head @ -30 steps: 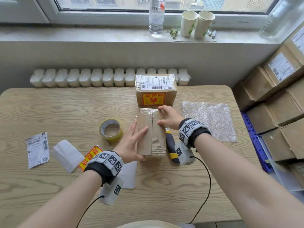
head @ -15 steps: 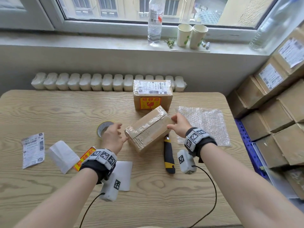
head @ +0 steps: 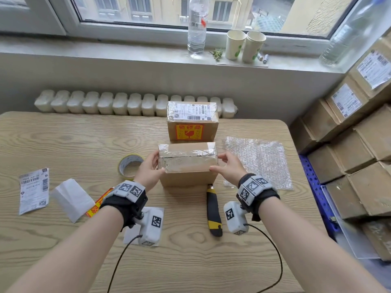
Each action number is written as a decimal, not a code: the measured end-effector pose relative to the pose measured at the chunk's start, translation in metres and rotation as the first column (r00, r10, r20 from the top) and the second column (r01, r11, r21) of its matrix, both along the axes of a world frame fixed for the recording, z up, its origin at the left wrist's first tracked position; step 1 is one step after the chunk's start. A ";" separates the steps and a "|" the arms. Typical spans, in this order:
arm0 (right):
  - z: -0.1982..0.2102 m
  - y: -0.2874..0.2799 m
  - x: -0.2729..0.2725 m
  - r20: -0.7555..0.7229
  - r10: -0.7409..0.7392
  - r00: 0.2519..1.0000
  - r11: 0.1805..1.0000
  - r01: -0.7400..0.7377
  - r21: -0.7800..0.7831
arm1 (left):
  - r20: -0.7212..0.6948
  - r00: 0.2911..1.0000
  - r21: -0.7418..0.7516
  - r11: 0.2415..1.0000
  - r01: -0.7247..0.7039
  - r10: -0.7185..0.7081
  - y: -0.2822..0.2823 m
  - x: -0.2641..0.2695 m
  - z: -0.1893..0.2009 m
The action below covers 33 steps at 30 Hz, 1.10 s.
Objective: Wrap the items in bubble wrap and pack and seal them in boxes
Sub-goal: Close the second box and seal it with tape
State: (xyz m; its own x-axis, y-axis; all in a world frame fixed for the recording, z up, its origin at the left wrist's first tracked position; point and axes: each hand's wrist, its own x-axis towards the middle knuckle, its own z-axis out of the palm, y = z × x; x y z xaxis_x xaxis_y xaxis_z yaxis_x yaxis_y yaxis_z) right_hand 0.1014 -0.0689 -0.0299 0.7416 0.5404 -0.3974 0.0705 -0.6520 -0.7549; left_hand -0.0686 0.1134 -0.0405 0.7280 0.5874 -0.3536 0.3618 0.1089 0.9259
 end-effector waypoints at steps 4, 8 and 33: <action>0.002 0.003 -0.006 -0.219 -0.053 0.974 0.982 0.090 0.166 | 0.021 1.000 -0.073 0.997 -0.005 0.007 0.007 0.009 -0.006; 0.004 0.004 -0.015 -0.324 -0.008 0.946 0.956 0.103 0.275 | 0.022 0.999 -0.113 0.993 -0.038 0.040 0.009 0.013 -0.012; 0.028 0.032 -0.101 0.642 0.462 0.612 0.886 -0.278 -0.372 | -0.725 0.686 0.616 0.385 0.687 -0.066 0.022 -0.071 0.023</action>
State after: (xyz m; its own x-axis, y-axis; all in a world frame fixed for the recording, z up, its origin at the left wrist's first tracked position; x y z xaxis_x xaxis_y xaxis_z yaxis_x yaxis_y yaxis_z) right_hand 0.0006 -0.0372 -0.0021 0.5981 0.8013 0.0084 0.7831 -0.5822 -0.2185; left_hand -0.1400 0.1357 -0.0180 0.8189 0.5037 -0.2750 0.5437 -0.8343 0.0912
